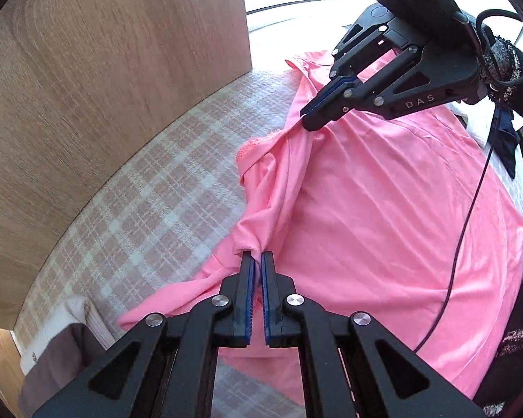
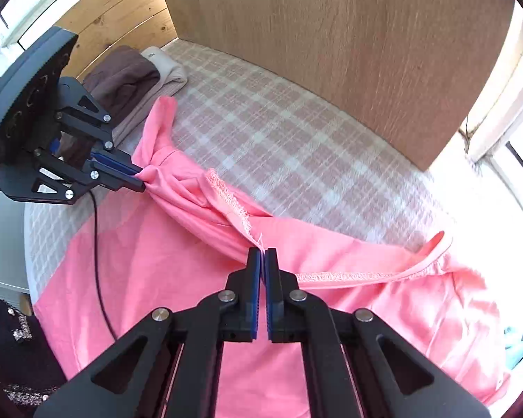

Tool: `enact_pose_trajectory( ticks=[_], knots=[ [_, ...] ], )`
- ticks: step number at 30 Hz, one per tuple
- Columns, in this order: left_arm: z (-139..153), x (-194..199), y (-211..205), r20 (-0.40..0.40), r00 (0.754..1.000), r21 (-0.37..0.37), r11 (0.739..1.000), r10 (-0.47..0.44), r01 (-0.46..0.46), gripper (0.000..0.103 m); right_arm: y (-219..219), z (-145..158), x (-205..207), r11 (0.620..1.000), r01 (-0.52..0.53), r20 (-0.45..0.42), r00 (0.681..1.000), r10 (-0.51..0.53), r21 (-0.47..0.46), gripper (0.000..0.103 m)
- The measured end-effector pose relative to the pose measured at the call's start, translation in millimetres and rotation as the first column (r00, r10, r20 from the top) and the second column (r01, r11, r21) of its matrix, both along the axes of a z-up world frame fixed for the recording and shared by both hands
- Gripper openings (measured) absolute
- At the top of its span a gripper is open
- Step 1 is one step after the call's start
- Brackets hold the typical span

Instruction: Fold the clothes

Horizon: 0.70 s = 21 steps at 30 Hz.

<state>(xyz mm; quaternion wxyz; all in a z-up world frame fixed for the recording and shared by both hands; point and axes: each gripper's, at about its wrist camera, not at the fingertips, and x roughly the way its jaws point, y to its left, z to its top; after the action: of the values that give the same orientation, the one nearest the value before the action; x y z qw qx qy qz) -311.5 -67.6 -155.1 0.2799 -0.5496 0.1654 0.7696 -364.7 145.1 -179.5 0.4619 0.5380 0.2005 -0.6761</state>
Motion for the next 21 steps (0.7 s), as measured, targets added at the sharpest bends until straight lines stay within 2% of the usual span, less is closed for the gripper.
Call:
enact_pose_trajectory(
  ticks=[2,3,6,8,9,11,14,16,17,21],
  knots=[
    [-6.2,29.6,19.1,0.016,1.000,0.019,0.999,-0.026,0.025,0.003,18.4,-0.1,25.4,1.000,0.027,0.057,0.998,-0.027,0.000,0.003],
    [-11.5,46.1,33.6,0.026,0.999,0.025,0.999,-0.042,0.041,0.003,26.2,-4.1,36.3,0.999,0.054,0.115,0.992,-0.053,0.000,0.003],
    [-24.4,82.9,66.4,0.055,0.995,0.048,0.995,-0.086,0.083,0.003,46.3,-25.9,65.4,0.992,0.120,0.253,0.959,-0.128,0.048,0.003],
    [-30.3,95.8,78.7,0.075,0.991,0.069,0.992,-0.110,0.105,0.003,51.3,-39.1,84.5,0.987,0.098,0.259,0.957,-0.128,0.126,0.003],
    [-32.9,101.4,84.0,0.082,0.989,0.075,0.990,-0.121,0.115,0.003,53.3,-39.5,90.5,0.983,0.101,0.237,0.962,-0.135,0.153,0.004],
    [-34.7,105.4,88.2,0.084,0.988,0.075,0.990,-0.126,0.120,0.003,57.6,-27.4,93.9,0.976,0.159,0.187,0.965,-0.186,0.149,0.006],
    [-34.4,107.2,90.4,0.084,0.989,0.080,0.990,-0.119,0.113,0.003,50.7,8.4,108.0,0.980,0.188,0.036,0.981,-0.190,0.064,0.012],
    [-33.5,109.3,90.9,0.081,0.990,0.081,0.991,-0.116,0.110,0.003,35.6,23.8,118.8,0.988,0.150,0.014,0.989,-0.149,-0.029,0.020],
    [-33.1,110.3,91.1,0.080,0.990,0.081,0.991,-0.115,0.108,0.003,25.7,25.3,123.7,0.992,0.120,-0.007,0.993,-0.120,-0.035,0.021],
    [-36.8,107.5,93.4,0.075,0.991,0.087,0.991,-0.108,0.101,0.003,-24.7,11.4,134.0,1.000,0.013,-0.135,0.991,-0.010,0.023,0.021]
  ],
)
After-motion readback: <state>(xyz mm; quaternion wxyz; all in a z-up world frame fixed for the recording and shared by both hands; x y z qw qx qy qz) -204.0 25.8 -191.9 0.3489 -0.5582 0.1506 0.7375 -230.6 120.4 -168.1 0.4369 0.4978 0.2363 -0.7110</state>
